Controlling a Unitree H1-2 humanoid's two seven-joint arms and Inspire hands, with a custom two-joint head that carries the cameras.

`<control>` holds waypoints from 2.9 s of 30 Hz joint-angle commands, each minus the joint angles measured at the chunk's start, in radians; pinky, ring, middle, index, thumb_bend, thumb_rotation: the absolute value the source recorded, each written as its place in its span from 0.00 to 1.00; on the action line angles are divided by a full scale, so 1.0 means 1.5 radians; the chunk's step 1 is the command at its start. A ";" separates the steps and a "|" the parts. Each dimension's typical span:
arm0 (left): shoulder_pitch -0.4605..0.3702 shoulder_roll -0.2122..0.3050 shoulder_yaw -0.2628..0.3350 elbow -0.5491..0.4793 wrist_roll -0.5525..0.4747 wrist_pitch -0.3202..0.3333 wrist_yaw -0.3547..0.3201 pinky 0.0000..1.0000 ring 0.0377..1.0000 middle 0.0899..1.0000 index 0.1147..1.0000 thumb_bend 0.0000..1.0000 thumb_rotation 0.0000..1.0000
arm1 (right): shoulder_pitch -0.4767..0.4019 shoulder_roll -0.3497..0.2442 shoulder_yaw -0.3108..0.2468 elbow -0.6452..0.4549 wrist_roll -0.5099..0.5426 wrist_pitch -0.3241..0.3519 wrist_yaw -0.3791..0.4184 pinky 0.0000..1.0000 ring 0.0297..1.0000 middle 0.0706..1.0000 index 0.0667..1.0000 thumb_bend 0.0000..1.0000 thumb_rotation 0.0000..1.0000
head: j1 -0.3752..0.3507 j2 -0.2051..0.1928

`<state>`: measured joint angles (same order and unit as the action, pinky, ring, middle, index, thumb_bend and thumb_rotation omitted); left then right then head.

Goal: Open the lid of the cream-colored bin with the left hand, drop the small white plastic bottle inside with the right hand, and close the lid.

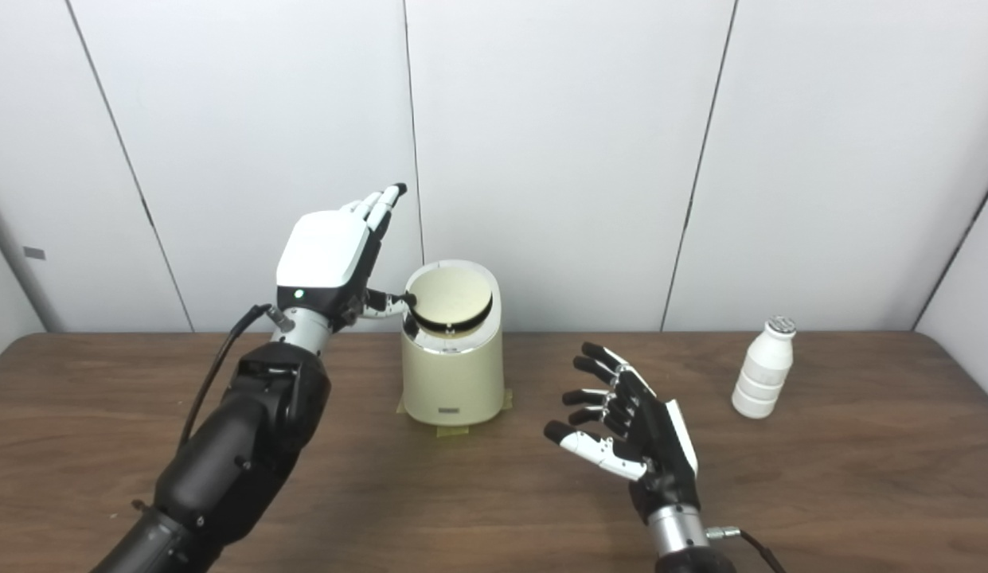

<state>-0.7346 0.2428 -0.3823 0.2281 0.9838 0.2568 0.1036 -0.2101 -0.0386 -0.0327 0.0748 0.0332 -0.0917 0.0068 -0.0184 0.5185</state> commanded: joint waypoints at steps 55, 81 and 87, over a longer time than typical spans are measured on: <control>0.333 -0.053 0.323 -0.175 -0.649 -0.128 -0.092 0.65 0.76 0.81 0.86 0.56 0.17 | -0.222 -0.320 -0.098 -0.086 -0.188 0.068 -0.025 0.60 0.72 0.76 0.76 0.82 0.12 | -0.219 -0.083; 0.324 -0.035 0.331 -0.178 -0.681 -0.097 -0.111 0.66 0.76 0.82 0.86 0.51 0.02 | -0.164 -0.341 -0.140 0.037 -0.070 0.201 0.055 0.88 0.93 0.95 0.97 0.86 0.20 | -0.263 -0.088; 0.324 -0.034 0.330 -0.186 -0.682 -0.091 -0.109 0.65 0.74 0.81 0.86 0.51 0.00 | -0.150 -0.338 -0.127 0.078 -0.068 0.178 0.059 0.84 0.91 0.97 0.99 0.85 0.18 | -0.266 -0.084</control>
<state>-0.2109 0.1765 0.1101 -0.0115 -0.0414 0.1374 -0.0607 -0.4034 -0.5148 -0.2181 0.2021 -0.0704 0.2228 0.0987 -0.4157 0.3927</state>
